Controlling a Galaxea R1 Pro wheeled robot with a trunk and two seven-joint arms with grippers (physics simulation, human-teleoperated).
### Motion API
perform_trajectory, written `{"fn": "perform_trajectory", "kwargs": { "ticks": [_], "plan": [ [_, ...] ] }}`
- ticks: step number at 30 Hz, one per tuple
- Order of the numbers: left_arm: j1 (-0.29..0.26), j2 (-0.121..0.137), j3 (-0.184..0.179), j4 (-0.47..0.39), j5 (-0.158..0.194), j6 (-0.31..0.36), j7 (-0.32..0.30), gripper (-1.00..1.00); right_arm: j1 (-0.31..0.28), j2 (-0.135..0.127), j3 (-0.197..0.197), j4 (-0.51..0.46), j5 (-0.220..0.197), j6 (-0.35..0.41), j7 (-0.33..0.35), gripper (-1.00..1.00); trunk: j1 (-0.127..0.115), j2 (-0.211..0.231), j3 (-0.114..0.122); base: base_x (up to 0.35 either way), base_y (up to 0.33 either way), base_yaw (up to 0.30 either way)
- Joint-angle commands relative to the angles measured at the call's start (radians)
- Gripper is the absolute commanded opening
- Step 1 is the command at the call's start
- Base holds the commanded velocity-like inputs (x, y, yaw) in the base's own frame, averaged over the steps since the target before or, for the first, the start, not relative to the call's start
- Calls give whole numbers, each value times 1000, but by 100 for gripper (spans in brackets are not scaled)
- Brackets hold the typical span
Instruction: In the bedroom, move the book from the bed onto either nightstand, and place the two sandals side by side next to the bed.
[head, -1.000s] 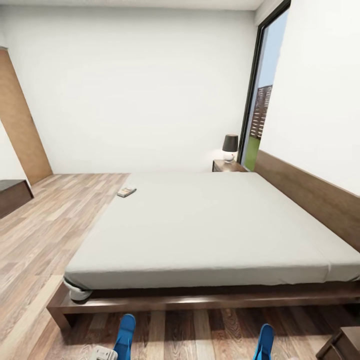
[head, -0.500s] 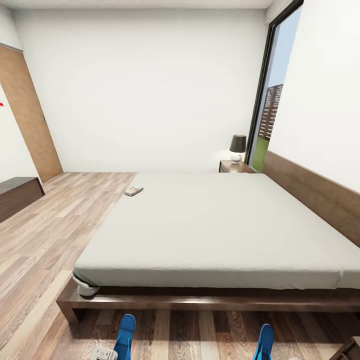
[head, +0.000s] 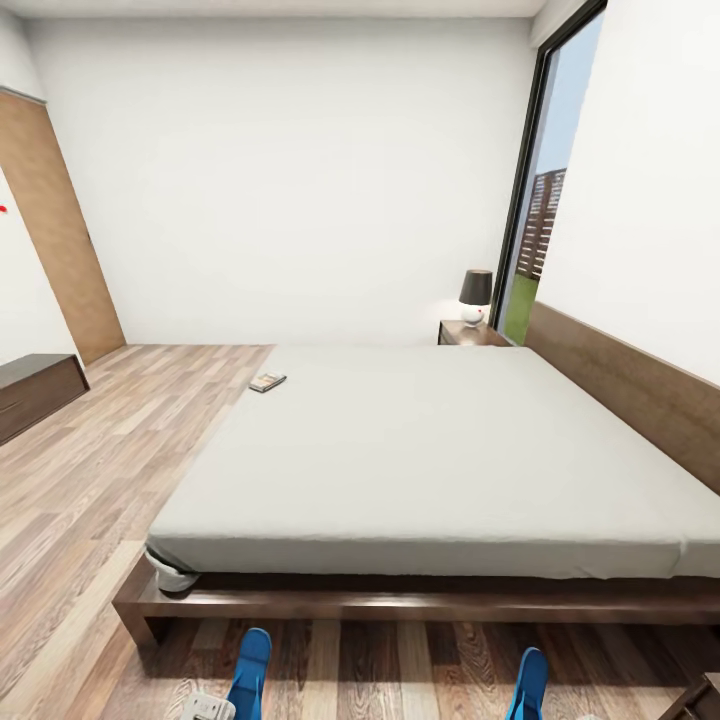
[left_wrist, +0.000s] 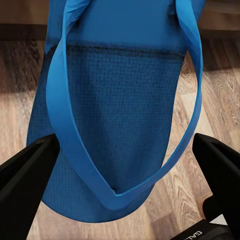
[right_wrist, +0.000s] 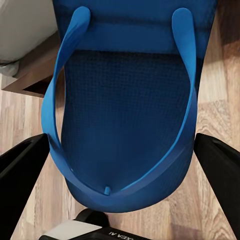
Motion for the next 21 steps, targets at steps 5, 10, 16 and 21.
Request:
{"fn": "perform_trajectory", "kwargs": {
  "ticks": [5,10,16,21],
  "plan": [
    [-1,0,9,0,-11,-5,-2,-100,-1,0,-5,0,0,5,4,-100,0,-1,-1,0,0,0],
    [-1,0,9,1,-11,-5,-2,-100,-1,0,-5,0,1,5,4,-100,0,-1,-1,0,0,0],
    [-4,6,15,-18,-7,96,-7,-100,-1,0,-7,-1,0,5,4,-100,0,-1,-1,0,0,0],
    [-16,9,17,-231,-6,413,-7,-100,0,0,-7,-1,0,5,4,-100,0,-1,-1,0,0,0]
  ]
}}
